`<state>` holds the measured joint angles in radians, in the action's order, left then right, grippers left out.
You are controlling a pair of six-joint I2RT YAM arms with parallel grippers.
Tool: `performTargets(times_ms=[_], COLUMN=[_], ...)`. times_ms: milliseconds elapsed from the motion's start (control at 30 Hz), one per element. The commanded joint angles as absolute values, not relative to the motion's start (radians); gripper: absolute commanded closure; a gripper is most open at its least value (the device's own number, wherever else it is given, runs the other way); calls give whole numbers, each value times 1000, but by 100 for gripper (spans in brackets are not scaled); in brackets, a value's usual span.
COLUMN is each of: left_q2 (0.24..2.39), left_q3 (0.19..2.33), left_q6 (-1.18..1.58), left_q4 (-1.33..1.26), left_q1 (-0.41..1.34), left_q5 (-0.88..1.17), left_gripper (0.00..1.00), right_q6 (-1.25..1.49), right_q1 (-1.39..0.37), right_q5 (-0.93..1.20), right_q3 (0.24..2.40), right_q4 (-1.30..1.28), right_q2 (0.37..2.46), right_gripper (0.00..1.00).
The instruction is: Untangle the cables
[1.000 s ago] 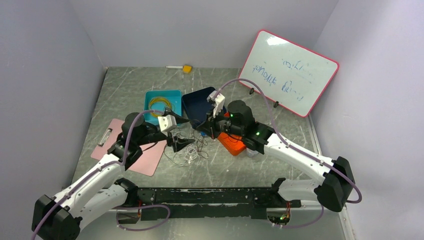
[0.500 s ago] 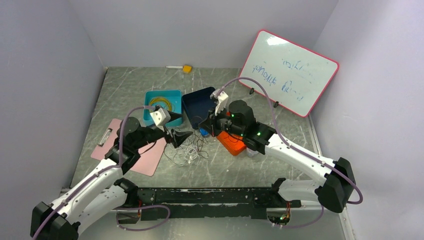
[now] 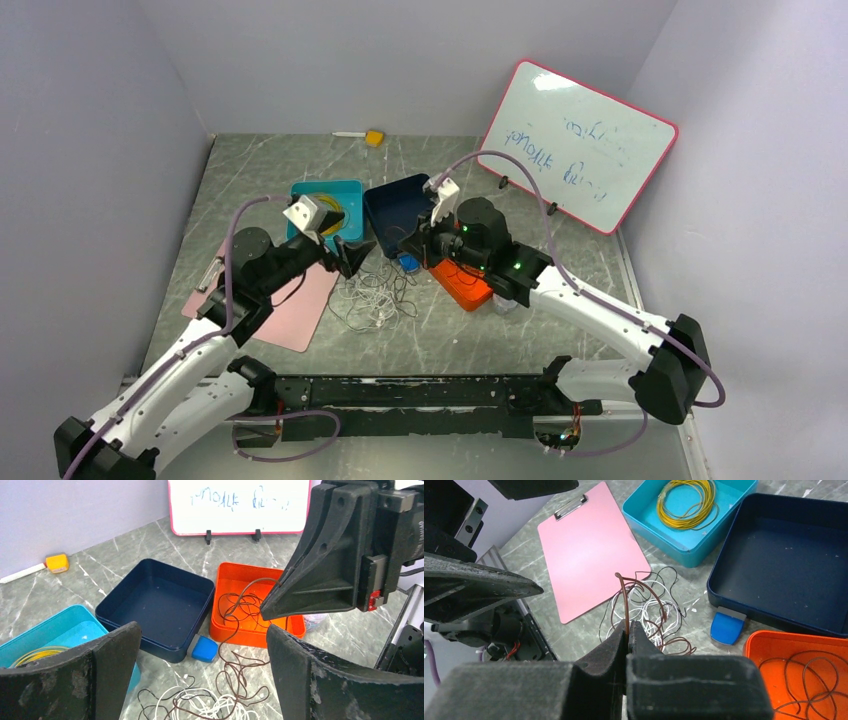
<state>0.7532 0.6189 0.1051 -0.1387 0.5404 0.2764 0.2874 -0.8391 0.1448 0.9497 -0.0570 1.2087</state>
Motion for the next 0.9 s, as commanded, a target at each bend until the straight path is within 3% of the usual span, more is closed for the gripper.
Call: performTargets(times_ms=[0, 500, 867], left_q2=[744, 711, 888], left_q3=[655, 420, 404], left_q6=[124, 275, 257], left_q4=[-86, -469, -667], left_q1=[548, 559, 656], left_q5=[214, 338, 315], left_gripper=[0, 0, 1], right_q6=[310, 540, 556], right_q1=[-836, -835, -836], right_q5=[98, 25, 49], right_q3=[991, 1034, 1062], right_q4=[-56, -10, -11], right_q2=[1205, 1224, 1250], right_gripper=[100, 100, 100])
